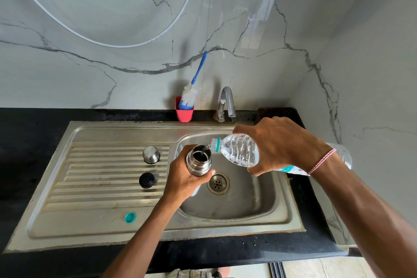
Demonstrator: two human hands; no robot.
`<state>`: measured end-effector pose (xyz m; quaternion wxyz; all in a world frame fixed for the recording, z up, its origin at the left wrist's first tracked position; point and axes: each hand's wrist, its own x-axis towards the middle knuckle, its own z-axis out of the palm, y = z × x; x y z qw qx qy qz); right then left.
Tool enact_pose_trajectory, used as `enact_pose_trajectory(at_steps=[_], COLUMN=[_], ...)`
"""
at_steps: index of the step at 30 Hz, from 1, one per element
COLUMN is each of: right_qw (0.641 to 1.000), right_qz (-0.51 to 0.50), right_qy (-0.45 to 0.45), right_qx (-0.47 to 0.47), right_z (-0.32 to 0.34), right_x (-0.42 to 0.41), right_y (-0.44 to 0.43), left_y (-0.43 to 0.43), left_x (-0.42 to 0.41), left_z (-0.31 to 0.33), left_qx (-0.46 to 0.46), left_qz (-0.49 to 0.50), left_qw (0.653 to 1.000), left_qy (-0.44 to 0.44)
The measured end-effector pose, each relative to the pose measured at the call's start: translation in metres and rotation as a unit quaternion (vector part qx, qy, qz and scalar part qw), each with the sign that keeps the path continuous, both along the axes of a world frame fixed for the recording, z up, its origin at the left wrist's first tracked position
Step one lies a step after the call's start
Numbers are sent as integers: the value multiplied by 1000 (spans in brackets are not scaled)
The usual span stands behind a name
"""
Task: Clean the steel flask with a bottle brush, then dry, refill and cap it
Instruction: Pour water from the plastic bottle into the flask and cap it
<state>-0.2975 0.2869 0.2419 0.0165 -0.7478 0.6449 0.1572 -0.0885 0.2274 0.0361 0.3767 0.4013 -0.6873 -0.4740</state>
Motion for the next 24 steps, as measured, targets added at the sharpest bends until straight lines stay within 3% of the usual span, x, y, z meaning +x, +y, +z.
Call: enact_pose_trajectory(at_steps=[24], right_qw=[1000], right_qz=[4], right_qy=[0], right_qx=[-3], right_z=[-2], right_x=[-1], right_y=[2], left_y=[3], left_x=[-3], left_z=[3], left_qx=[-8], left_qz=[2], left_qw=[1000], left_qy=[-2])
